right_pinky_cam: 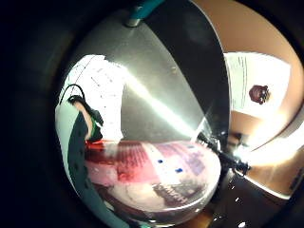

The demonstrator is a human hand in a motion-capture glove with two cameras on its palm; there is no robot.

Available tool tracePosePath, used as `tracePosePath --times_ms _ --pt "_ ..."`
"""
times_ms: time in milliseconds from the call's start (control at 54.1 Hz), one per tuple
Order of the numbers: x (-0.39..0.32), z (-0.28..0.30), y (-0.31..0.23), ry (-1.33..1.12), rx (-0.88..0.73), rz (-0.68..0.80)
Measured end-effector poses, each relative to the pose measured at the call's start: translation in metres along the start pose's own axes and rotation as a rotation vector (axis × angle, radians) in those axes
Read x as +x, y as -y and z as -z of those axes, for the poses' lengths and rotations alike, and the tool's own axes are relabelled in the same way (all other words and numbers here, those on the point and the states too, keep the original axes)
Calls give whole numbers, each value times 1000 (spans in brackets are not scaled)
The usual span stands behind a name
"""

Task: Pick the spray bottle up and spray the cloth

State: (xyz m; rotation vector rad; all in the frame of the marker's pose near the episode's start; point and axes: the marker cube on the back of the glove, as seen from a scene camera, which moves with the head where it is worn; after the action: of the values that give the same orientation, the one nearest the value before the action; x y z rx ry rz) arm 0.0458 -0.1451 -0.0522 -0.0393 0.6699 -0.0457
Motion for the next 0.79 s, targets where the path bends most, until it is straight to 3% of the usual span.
tracePosePath --times_ms 296,591,795 --pt "1 10 -1 122 75 -33" --pt "22 70 -4 817 423 -218" --pt "8 103 7 1262 586 -261"
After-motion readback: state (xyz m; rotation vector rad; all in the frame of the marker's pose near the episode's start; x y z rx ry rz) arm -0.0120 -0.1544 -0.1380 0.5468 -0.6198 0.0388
